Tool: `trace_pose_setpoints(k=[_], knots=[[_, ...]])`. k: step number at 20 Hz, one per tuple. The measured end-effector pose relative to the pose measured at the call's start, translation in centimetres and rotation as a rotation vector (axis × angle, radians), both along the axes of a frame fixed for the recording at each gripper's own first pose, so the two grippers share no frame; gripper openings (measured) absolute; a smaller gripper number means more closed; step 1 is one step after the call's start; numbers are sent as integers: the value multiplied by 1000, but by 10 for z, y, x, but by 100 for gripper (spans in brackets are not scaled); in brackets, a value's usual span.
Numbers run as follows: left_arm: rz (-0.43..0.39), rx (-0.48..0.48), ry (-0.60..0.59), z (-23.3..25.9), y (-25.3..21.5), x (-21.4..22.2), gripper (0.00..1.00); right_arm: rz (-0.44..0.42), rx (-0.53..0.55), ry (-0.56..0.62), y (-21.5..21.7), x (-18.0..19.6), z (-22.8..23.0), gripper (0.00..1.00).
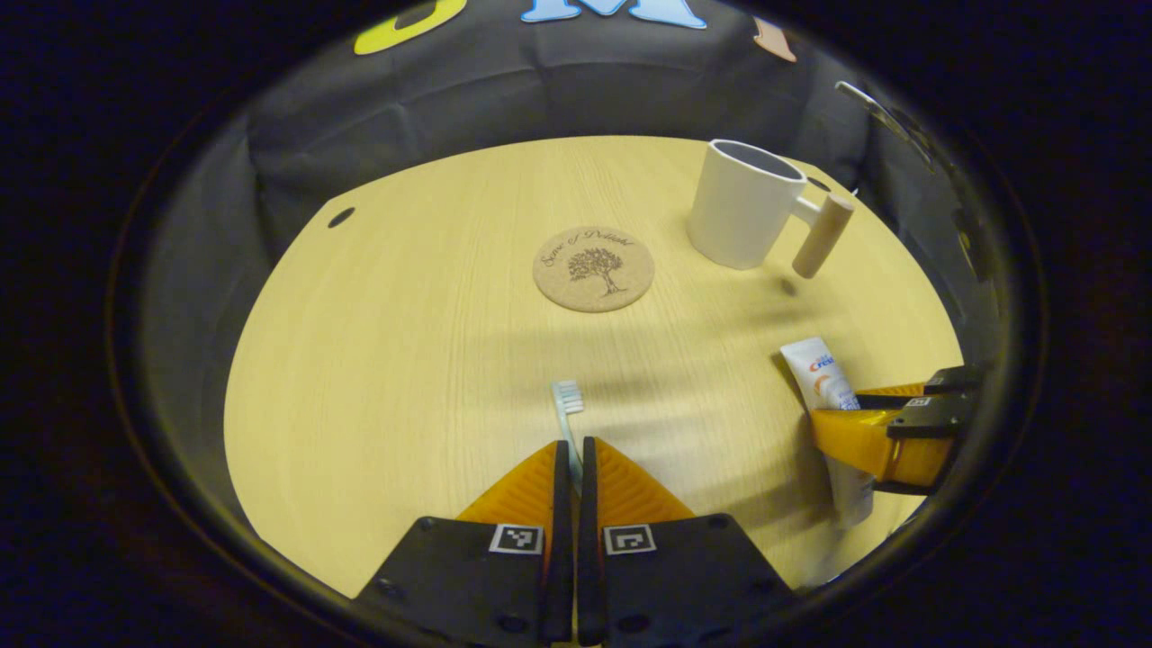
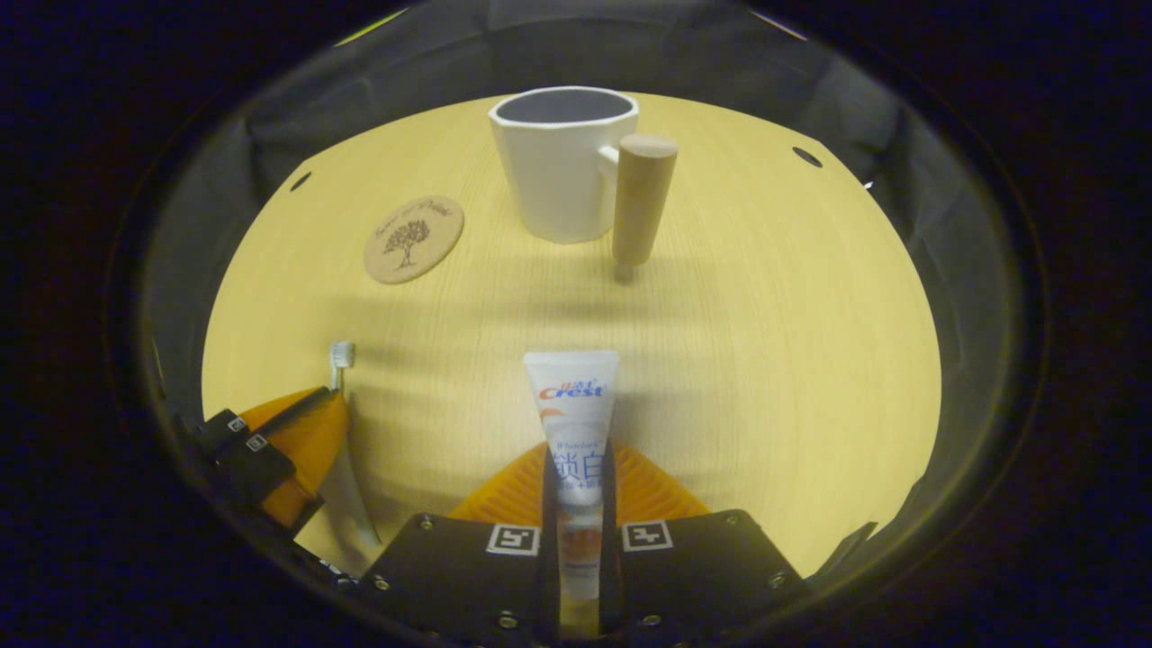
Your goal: Put the toothbrush and toothpaste on the desktop into the cup, then pick up the cup and place it on the coaster on the desktop.
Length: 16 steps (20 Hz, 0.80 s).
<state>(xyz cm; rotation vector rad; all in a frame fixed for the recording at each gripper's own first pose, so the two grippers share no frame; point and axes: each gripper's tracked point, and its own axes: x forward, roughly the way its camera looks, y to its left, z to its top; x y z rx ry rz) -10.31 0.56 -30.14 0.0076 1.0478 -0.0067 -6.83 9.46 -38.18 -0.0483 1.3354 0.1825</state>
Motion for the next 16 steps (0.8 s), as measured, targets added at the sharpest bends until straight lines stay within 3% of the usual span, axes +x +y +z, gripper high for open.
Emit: trace_pose_setpoints(k=[2, 3, 8, 16], knots=[[14, -15, -12, -1, -3, 2, 8, -19, 41, -34, 4, 8, 2, 19], [12, -16, -16, -1, -3, 2, 8, -37, 56, -23, 3, 2, 7, 6], [-5, -34, -46, 6, -1, 4, 8, -93, 109, -42, -4, 9, 8, 7], [-28, -45, -132, 24, -8, 27, 8, -144, 187, -129, -11, 26, 57, 7]])
